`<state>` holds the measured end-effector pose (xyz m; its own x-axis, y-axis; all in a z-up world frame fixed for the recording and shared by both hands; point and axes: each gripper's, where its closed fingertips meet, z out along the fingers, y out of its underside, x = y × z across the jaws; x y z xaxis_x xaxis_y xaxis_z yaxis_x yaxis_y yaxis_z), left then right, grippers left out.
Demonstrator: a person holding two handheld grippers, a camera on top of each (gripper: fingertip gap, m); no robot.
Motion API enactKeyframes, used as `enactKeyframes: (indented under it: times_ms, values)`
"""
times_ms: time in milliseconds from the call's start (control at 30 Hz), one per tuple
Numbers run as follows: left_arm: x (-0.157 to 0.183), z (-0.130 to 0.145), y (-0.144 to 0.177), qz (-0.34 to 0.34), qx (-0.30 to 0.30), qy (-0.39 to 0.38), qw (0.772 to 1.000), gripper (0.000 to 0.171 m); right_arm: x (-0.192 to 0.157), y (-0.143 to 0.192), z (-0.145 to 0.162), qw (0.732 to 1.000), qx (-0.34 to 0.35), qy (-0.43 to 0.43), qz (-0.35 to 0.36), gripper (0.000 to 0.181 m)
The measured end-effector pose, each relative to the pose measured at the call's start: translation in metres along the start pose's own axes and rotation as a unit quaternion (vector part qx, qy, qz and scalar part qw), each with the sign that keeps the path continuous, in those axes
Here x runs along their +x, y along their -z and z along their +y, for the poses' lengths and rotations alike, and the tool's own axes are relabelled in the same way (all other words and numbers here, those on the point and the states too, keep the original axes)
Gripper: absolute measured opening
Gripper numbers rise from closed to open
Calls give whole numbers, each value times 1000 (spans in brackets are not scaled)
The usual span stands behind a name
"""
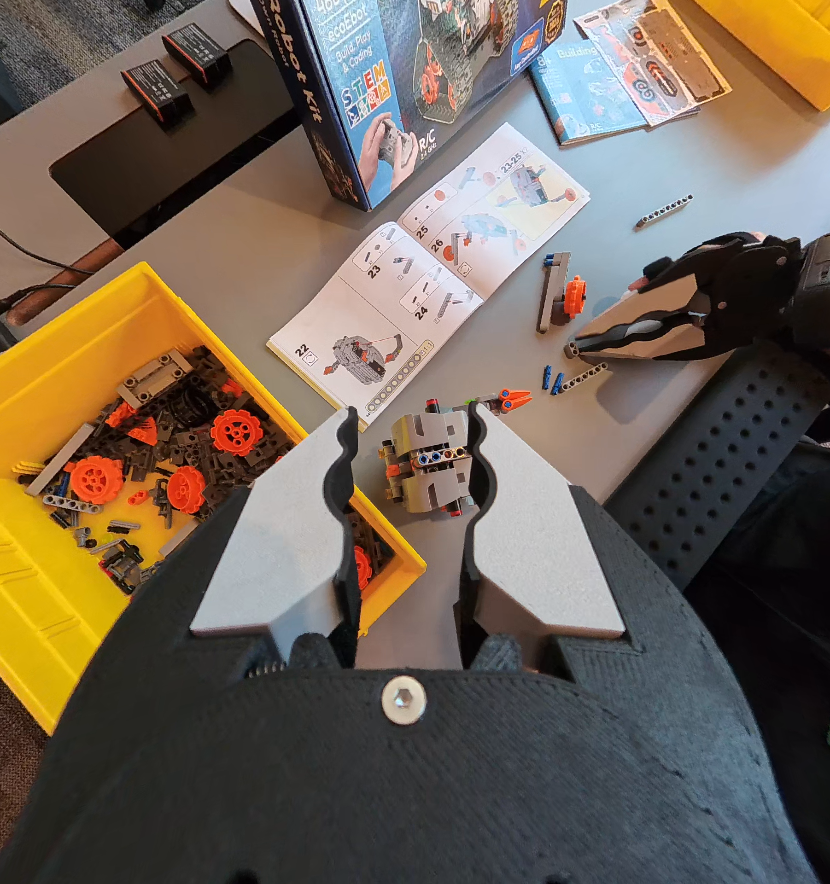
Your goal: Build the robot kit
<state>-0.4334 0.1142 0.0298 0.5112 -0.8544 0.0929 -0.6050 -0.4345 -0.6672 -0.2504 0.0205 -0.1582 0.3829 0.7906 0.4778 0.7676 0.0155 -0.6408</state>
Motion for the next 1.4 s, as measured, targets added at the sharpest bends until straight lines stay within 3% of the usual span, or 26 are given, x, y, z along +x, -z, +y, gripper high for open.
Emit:
enactKeyframes:
  times_ms: [300, 633, 867, 1033, 1400]
  values:
    - [1, 2, -3, 2, -9, -1, 1000, 45, 1, -4, 0, 997, 9, -68, -27, 8]
    - [1, 4, -3, 5, -14, 0, 1000, 43, -7, -1, -2, 998, 10, -43, -36, 4]
    - [0, 5, -1, 4, -14, 1, 1000, 43, -4, -1, -7, 998, 22, -42, -30, 17]
    - [1, 6, -4, 4, -21, 0, 1000, 44, -2, -7, -8, 994, 22, -94, -51, 24]
    - [3, 6, -7, 1, -28, -1, 1000, 42, -6, -8, -8, 990, 28, -101, -89, 14]
